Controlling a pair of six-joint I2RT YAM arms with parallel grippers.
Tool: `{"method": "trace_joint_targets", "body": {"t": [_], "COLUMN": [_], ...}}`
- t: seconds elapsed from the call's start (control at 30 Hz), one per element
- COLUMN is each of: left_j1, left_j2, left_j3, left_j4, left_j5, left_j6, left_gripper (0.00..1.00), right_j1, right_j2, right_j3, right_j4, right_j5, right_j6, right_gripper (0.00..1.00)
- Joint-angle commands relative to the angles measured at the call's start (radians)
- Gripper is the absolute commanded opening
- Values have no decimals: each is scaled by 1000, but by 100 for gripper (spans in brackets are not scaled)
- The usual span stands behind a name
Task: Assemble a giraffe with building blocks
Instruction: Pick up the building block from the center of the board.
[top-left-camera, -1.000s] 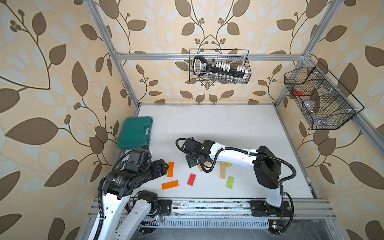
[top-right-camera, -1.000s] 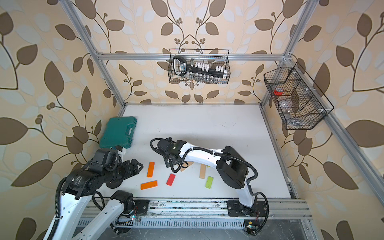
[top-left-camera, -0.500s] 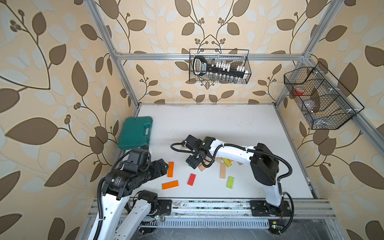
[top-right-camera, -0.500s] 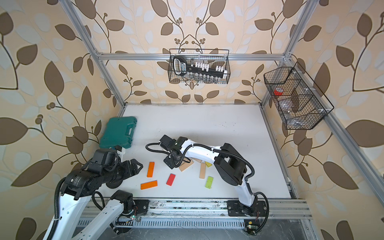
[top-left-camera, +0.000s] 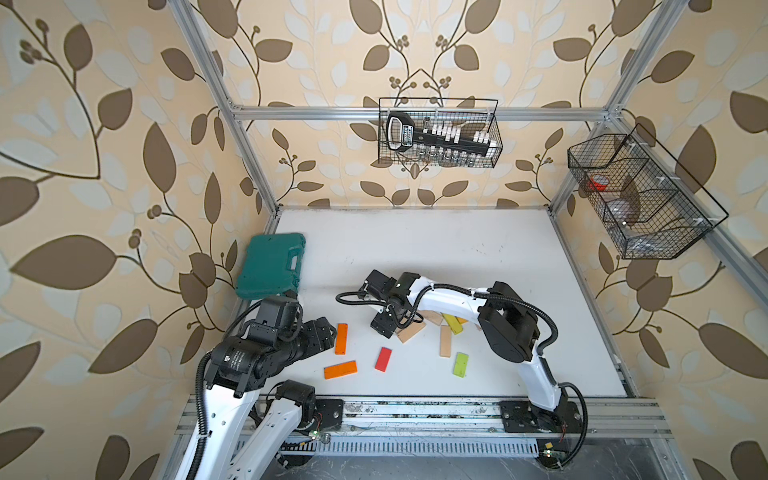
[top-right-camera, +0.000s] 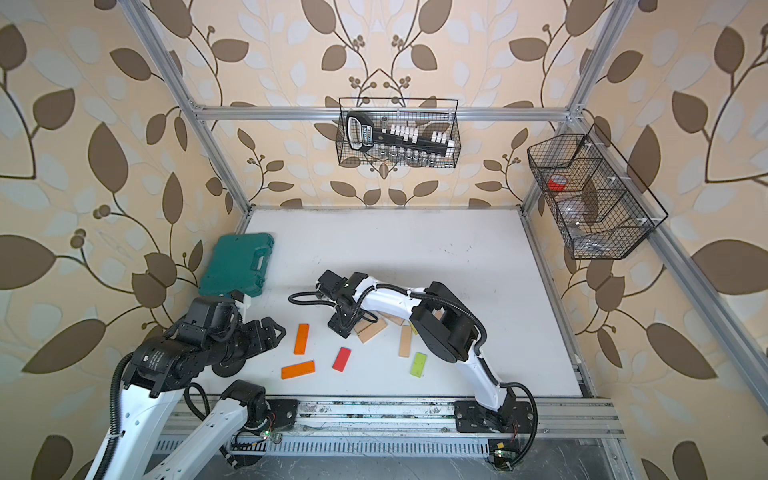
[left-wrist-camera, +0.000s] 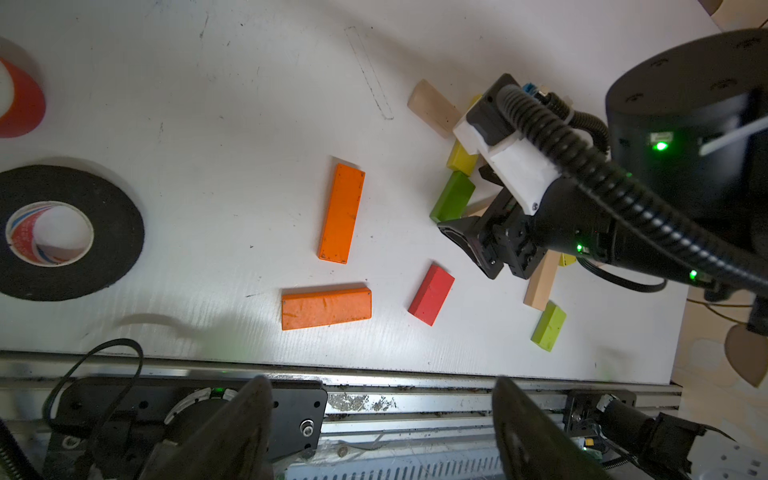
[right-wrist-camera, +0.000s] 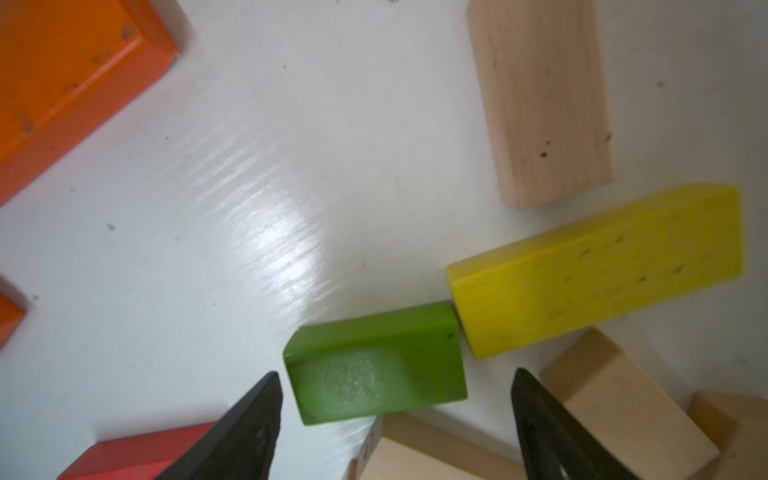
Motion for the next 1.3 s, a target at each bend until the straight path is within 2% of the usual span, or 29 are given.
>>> {"method": "trace_joint_targets", "body": {"t": [0.0, 0.37, 0.63, 0.8, 1.03, 1.17, 1.27], "left_j1": [-8, -8, -8, -8, -8, -9, -17], "left_j2": [7, 9, 9, 13, 56, 109, 165], "left_j3": [29, 25, 26, 20, 38, 24, 16], "left_j4": [-3, 2, 2, 13, 70, 155, 237], "left_j5": [-11, -14, -15, -8, 27, 81, 128], "left_j6": [0, 0, -1, -2, 2, 4, 4], "left_gripper": [83, 83, 83, 84, 83, 83, 82], "right_j1": [-3, 14, 9, 10, -2, -67, -176], "right_j2": [42, 74, 45, -56, -311, -448, -532], "right_j3": [42, 43, 27, -15, -131, -193, -251], "right_j4": [-20, -26, -11, 6, 10, -10, -10], "right_j5": [-9, -10, 55, 55, 56, 83, 75], "right_j6": [-18, 14, 71, 116, 201, 254, 289], "right_gripper": [82, 74, 56, 52, 52, 52, 52]}}
